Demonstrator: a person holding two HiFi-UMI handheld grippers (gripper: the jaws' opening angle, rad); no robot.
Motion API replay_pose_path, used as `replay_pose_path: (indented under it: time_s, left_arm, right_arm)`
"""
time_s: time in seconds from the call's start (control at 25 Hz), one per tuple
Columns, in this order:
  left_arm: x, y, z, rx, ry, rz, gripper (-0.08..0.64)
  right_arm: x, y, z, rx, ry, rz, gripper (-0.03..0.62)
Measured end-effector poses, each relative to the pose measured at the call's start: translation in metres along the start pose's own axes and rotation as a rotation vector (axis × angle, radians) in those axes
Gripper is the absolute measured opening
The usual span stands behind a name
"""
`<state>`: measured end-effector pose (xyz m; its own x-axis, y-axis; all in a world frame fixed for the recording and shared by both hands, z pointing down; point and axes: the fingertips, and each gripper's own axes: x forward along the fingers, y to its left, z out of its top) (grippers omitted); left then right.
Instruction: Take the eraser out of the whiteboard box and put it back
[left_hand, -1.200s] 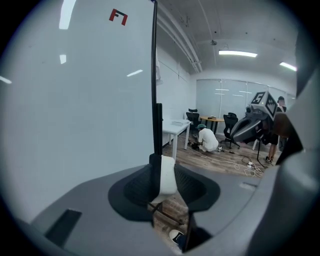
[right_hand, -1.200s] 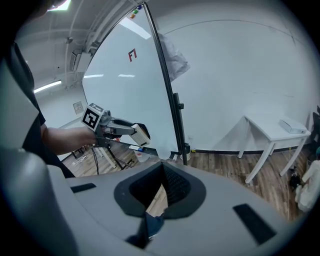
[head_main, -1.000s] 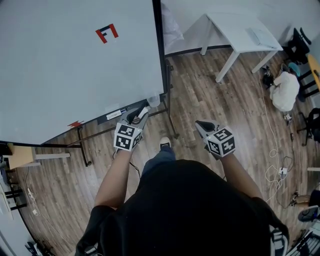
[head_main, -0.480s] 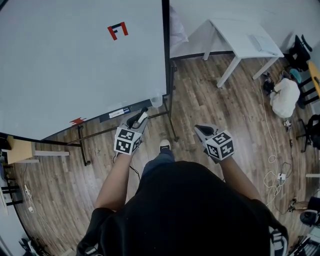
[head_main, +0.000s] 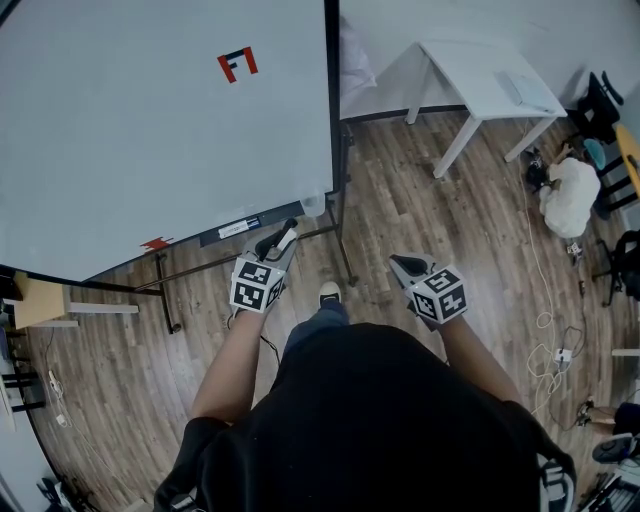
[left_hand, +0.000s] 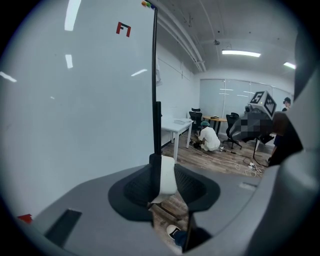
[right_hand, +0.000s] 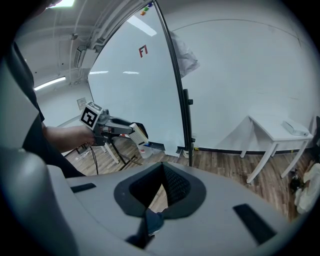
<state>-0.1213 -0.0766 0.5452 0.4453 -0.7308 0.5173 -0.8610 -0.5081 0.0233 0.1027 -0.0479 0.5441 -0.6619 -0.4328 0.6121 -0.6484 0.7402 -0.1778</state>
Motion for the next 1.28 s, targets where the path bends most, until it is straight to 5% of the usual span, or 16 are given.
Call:
replay_pose_path:
  time_s: [1.28]
  left_arm:
    - [0.073,0.026,0.069,0.036,-0.032,-0.093,0.147]
  right_arm:
    - [0.049,-0.048,0.027,0.047,0.005,0.001,-0.005]
